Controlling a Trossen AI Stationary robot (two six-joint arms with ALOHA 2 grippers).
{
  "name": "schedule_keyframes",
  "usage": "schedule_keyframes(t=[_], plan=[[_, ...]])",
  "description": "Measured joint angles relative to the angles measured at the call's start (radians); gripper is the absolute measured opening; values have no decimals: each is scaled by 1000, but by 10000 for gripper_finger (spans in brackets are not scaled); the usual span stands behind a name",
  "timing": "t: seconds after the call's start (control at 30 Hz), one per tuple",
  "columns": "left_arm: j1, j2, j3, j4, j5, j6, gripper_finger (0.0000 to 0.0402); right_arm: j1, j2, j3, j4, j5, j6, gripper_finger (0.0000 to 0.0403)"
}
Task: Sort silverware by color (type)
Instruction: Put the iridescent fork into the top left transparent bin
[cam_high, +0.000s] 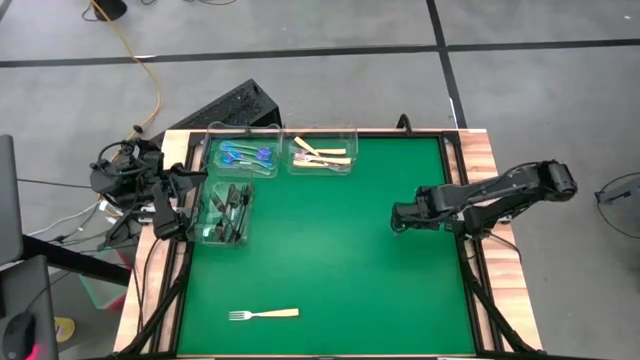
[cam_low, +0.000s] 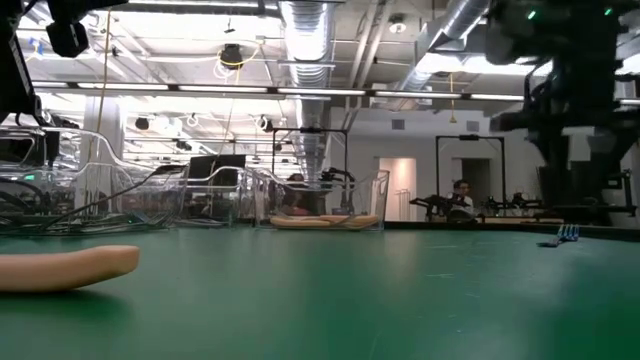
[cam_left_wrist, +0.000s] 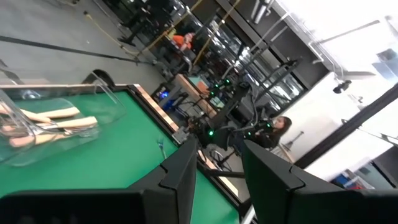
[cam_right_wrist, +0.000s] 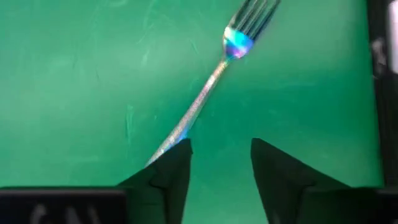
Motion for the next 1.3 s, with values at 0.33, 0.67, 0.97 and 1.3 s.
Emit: schedule_keyframes(t=[0.33,0.67,0.97,1.3], plan=[[0,0,0,-2,-34,5,113,-205,-5,-121,158,-18,-37,244],[0,0,0,-3,-39,9,113,-283,-5,-218,364,-34,40,239],[0,0,0,-3,-38,10,113,-278,17,-243,364,-96,75,239],[0,0,0,-3,-33,10,113,-261,144,-208,371,-119,86,219]])
